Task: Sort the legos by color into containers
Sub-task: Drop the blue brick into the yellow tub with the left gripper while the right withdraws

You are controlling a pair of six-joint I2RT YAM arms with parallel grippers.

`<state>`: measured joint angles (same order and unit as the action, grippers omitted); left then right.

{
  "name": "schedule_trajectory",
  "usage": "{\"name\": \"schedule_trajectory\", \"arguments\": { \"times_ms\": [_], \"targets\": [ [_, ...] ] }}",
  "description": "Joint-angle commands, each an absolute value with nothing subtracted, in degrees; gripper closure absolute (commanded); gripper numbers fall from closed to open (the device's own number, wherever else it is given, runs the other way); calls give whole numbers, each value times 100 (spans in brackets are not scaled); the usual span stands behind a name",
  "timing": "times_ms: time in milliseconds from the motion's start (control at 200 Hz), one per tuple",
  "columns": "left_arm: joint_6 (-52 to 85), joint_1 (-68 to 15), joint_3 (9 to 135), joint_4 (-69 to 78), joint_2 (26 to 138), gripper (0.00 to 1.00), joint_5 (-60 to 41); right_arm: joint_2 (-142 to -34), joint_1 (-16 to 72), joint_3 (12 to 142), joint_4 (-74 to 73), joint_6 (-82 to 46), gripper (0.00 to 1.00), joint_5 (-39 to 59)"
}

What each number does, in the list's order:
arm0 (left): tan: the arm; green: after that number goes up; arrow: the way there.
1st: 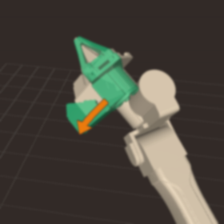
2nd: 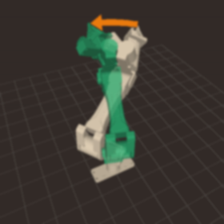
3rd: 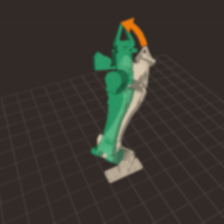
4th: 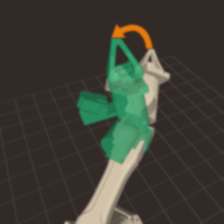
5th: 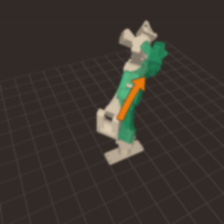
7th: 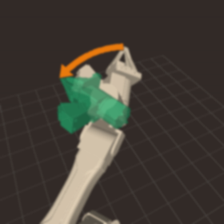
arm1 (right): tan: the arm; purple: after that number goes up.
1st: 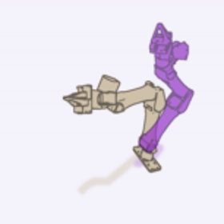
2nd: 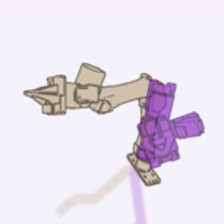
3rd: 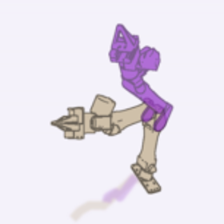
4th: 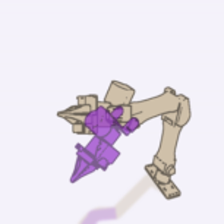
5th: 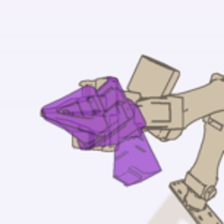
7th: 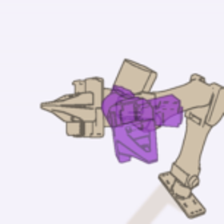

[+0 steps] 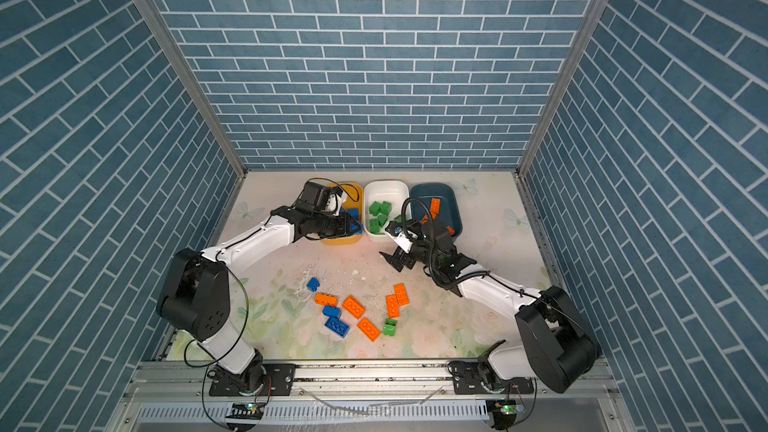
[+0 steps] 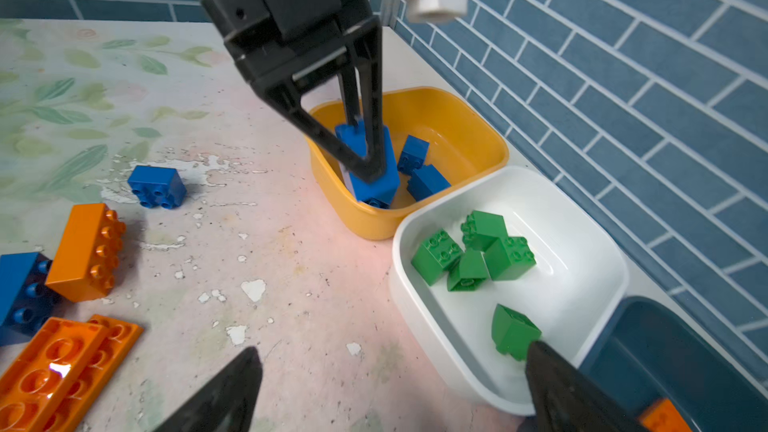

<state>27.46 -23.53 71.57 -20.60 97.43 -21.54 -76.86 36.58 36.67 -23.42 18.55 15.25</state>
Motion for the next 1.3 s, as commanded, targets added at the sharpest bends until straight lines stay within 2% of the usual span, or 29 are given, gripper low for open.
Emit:
{"name": "schedule_trajectory", "arguments": {
  "times_ms": [0, 105, 195, 435, 615, 765, 885, 935, 965, 1135, 1245, 1295],
  "targets": [
    [2751, -2274, 7515, -2638, 9932, 83, -1142, -7344, 3683, 3363, -3029, 1128, 1, 591],
    [2705, -2250, 7912, -3154, 10170, 82, -314, -7089, 3682, 3234, -3150, 526, 1, -550],
    [2443, -2242, 8353, -3602, 10439, 81, 253, -6826, 3673, 3480, -2460, -77, 1, -1472],
    [1977, -2242, 9229, -4477, 11045, 80, 1349, -6753, 3674, 4185, -628, -781, 1, -2672],
    [1877, -2241, 9602, -4762, 11338, 77, 1835, -6907, 3682, 4429, -180, -980, 1, -2840],
    [1879, -2242, 9877, -4894, 11580, 65, 1693, -7020, 3680, 4362, -360, -924, 1, -2549],
    [1944, -2260, 9826, -4798, 11491, 49, 1423, -7092, 3676, 4346, -353, -853, 1, -2470],
    [2005, -2265, 9742, -4735, 11387, 33, 1284, -7114, 3683, 4354, -321, -862, 1, -2470],
    [2022, -2259, 9672, -4679, 11313, 28, 1194, -7128, 3687, 4357, -303, -871, 1, -2454],
    [2229, -2289, 9126, -4481, 10716, 17, 885, -7250, 3683, 4343, -319, -803, 1, -2113],
    [2484, -2312, 8602, -4430, 10215, 1, 865, -7333, 3683, 4288, -457, -651, 1, -1779],
    [2672, -2316, 8386, -4524, 10018, 1, 888, -7378, 3678, 4289, -474, -651, 1, -1740]
  ]
}}
